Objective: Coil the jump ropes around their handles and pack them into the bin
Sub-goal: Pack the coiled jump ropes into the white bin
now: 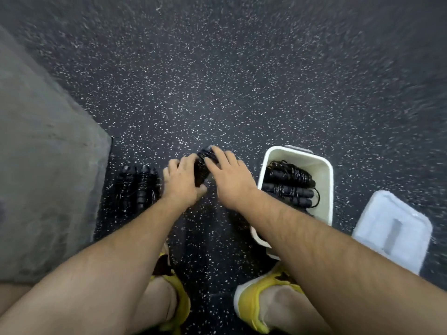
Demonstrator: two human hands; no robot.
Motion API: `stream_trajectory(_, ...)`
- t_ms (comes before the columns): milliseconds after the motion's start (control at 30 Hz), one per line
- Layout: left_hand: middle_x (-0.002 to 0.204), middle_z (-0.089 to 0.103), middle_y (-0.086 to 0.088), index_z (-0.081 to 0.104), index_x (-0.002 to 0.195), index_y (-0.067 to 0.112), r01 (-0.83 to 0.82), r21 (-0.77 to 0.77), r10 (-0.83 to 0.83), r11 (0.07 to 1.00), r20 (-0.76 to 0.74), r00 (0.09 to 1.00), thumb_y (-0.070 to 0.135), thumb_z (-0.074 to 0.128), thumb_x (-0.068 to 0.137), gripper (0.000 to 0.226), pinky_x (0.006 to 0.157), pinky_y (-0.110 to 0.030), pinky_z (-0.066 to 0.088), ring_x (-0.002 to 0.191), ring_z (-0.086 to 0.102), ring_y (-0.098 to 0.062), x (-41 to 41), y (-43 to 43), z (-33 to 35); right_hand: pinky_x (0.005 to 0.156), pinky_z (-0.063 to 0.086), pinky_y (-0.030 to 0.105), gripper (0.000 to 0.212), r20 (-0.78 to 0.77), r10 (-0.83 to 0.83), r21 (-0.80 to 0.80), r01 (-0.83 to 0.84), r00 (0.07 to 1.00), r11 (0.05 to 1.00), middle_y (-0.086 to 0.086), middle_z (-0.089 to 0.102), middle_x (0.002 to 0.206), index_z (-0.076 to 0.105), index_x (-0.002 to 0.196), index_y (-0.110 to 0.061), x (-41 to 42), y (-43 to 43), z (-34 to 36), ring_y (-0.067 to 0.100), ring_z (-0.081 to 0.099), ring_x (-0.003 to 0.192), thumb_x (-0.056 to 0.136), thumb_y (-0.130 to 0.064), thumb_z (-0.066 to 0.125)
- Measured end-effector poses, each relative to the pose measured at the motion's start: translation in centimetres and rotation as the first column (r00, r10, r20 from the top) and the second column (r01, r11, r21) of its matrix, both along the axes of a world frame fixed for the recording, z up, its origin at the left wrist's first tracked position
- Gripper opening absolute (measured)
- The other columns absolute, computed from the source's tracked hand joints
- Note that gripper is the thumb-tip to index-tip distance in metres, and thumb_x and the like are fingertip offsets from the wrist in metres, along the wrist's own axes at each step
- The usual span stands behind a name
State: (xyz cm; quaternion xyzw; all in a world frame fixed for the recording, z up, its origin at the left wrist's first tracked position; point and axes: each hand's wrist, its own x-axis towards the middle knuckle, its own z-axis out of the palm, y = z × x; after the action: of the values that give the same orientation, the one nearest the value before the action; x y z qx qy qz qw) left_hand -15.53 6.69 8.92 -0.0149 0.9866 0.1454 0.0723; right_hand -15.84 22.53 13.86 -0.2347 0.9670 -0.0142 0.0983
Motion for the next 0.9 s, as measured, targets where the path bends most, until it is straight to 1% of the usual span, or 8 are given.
stream_trajectory(67, 0.138, 0.046, 0.007, 0.035, 0.142, 0.026, 0.148, 0.093, -0.142, 0.985, -0.072, 0.987, 0.043, 0.077, 0.075, 0.081, 0.11, -0.048, 0.025, 0.129, 0.032, -0.027, -1.1, 2.4, 2.9, 0.117, 0.024, 0.046, 0.084, -0.084, -0.046, -0.019, 0.045, 0.995, 0.999, 0.011, -0.005, 0.166, 0.01, 0.159, -0.015, 0.4, 2.5, 0.9, 0.034, 0.008, 0.15, 0.092, -0.028, 0.059)
stream_trajectory(133, 0.141, 0.045, 0.008, 0.036, 0.143, 0.025, 0.256, 0.119, -0.247, 0.959, -0.081, 0.965, 0.042, 0.079, 0.073, 0.084, 0.112, -0.047, 0.022, 0.132, 0.03, -0.025, -2.1, 5.5, 5.3, 0.121, 0.016, 0.049, 0.086, -0.126, -0.099, -0.006, 0.099, 0.987, 0.995, 0.01, -0.004, 0.167, 0.005, 0.16, -0.014, 0.7, 5.6, 1.5, 0.033, 0.003, 0.152, 0.094, -0.033, 0.057)
stream_trajectory(267, 0.14, 0.047, 0.009, 0.036, 0.145, 0.023, 0.46, 0.086, -0.451, 0.884, -0.098, 0.887, 0.045, 0.074, 0.071, 0.086, 0.109, -0.044, 0.026, 0.129, 0.039, -0.022, -2.3, 11.4, 7.7, 0.114, 0.028, 0.048, 0.082, -0.236, -0.253, -0.046, 0.25, 0.938, 0.967, 0.009, 0.036, 0.156, 0.034, 0.152, -0.014, 2.0, 11.9, 2.9, 0.034, 0.03, 0.144, 0.082, -0.036, 0.071)
stream_trajectory(400, 0.138, 0.047, 0.013, 0.035, 0.146, 0.028, 0.646, 0.065, -0.639, 0.761, -0.096, 0.763, 0.042, 0.072, 0.071, 0.084, 0.109, -0.037, 0.025, 0.129, 0.036, -0.017, -2.2, 16.4, 7.9, 0.116, 0.028, 0.048, 0.077, -0.196, -0.313, -0.039, 0.312, 0.929, 0.949, 0.007, 0.042, 0.147, 0.041, 0.142, -0.011, 3.5, 17.8, 2.6, 0.033, 0.033, 0.14, 0.08, -0.048, 0.068)
stream_trajectory(533, 0.144, 0.046, 0.01, 0.035, 0.147, 0.024, 0.699, -0.077, -0.703, 0.711, -0.093, 0.705, 0.036, 0.067, 0.078, 0.077, 0.112, -0.039, 0.018, 0.137, 0.03, -0.02, -2.2, 20.9, 6.7, 0.106, 0.036, 0.041, 0.061, -0.149, -0.362, 0.017, 0.369, 0.92, 0.929, 0.004, 0.051, 0.121, 0.046, 0.125, -0.011, 3.1, 20.8, 1.0, 0.026, 0.048, 0.113, 0.079, -0.044, 0.069)
stream_trajectory(667, 0.15, 0.045, -0.004, 0.037, 0.151, 0.01, 0.688, -0.138, -0.7, 0.713, -0.073, 0.71, 0.022, 0.06, 0.084, 0.072, 0.122, -0.039, 0.012, 0.145, 0.03, -0.027, -2.3, 21.8, 3.5, 0.114, 0.029, 0.043, 0.072, -0.091, -0.371, 0.029, 0.374, 0.924, 0.927, 0.007, 0.047, 0.135, 0.037, 0.144, -0.007, 1.9, 21.0, -1.7, 0.029, 0.043, 0.124, 0.087, -0.043, 0.062)
stream_trajectory(767, 0.165, 0.024, -0.007, 0.019, 0.16, 0.009, 0.707, -0.087, -0.71, 0.702, -0.004, 0.704, 0.032, 0.053, 0.099, 0.073, 0.126, -0.041, 0.006, 0.154, 0.013, -0.028, -2.6, 21.1, 0.9, 0.12, 0.019, 0.048, 0.084, -0.018, -0.395, 0.041, 0.396, 0.918, 0.917, 0.013, 0.038, 0.148, 0.019, 0.156, -0.004, 2.1, 20.9, -4.2, 0.034, 0.034, 0.134, 0.094, -0.049, 0.053)
stream_trajectory(900, 0.168, 0.008, -0.009, 0.011, 0.16, 0.008, 0.704, -0.046, -0.704, 0.709, 0.001, 0.71, 0.031, 0.03, 0.109, 0.059, 0.127, -0.036, -0.001, 0.156, 0.001, -0.026, -3.5, 21.1, -1.3, 0.123, 0.002, 0.049, 0.08, 0.094, -0.437, -0.069, 0.444, 0.894, 0.893, 0.014, 0.014, 0.164, 0.004, 0.158, -0.005, 2.3, 20.6, -5.8, 0.034, 0.013, 0.149, 0.097, -0.047, 0.034)
